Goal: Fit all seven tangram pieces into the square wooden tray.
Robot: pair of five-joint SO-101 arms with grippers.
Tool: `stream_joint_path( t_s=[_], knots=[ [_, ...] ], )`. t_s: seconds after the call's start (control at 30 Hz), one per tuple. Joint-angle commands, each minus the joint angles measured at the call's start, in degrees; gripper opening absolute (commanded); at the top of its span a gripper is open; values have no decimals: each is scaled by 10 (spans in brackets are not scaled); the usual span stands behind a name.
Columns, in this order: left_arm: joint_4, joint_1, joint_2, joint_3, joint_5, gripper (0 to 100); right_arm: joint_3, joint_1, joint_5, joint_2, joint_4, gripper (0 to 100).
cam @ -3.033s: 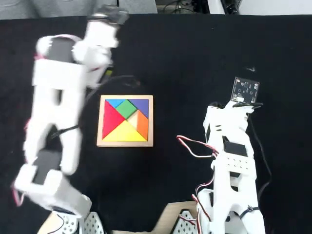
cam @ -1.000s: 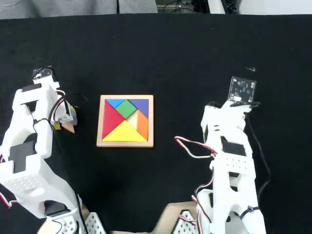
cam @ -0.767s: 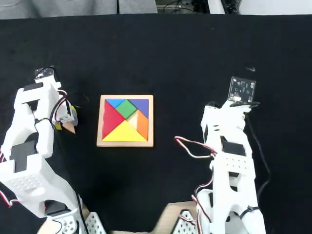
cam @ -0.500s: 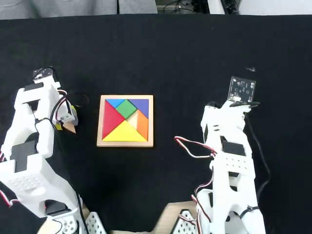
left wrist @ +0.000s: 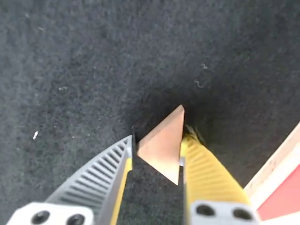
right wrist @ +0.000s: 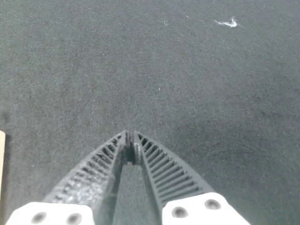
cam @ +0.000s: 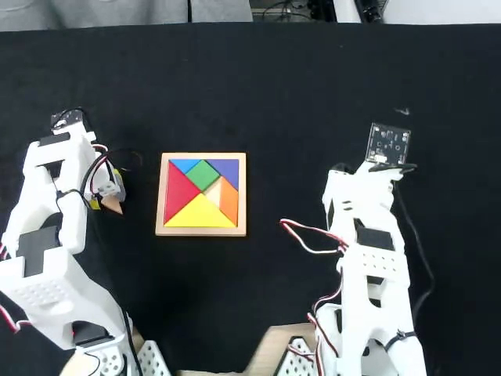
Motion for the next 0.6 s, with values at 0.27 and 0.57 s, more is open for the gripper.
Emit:
stream_joint_path(
  t_s=[0.27,0.57],
  knots=[
    [-3,8,-17,-25,4,169,-2,-11,6,-15,-11,15],
    [-3,51,-110,21,4,169,-2,-11,6,-15,-11,15]
  ],
)
